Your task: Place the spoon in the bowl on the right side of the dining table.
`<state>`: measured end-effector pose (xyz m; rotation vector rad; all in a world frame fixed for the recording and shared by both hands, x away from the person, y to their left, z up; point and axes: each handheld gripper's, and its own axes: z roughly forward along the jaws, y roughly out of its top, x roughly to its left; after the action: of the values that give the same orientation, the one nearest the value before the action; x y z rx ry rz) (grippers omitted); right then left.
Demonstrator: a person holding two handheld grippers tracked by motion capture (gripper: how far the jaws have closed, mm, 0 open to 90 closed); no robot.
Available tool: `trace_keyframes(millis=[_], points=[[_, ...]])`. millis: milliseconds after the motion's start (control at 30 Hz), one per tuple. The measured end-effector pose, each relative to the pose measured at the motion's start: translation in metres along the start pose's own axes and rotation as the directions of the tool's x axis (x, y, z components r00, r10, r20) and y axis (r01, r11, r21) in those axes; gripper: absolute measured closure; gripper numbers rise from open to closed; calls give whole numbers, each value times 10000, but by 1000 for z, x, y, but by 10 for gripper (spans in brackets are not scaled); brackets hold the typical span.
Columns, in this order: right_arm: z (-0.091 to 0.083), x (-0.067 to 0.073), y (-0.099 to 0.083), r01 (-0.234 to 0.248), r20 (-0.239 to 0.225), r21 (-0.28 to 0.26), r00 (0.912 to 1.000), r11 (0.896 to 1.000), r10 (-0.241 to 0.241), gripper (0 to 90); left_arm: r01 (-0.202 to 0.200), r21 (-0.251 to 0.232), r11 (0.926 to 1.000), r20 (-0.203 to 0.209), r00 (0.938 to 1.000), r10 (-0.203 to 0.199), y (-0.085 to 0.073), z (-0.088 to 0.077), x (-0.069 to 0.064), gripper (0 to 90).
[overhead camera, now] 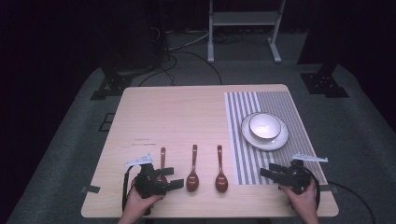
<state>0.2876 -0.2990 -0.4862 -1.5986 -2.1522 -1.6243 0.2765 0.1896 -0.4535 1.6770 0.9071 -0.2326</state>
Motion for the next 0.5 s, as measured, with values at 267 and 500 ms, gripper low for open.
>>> trace_keyframes(millis=[267, 500], points=[[3, 1, 3, 28, -70, 137, 10000, 9999, -27, 267, -42, 33, 10000, 29, 10000, 42, 0, 2, -1, 7], [8, 5, 8, 187, -187, 237, 9997, 9995, -182, 267, -33, 132, 9999, 166, 9999, 31, -1, 6, -3, 7]])
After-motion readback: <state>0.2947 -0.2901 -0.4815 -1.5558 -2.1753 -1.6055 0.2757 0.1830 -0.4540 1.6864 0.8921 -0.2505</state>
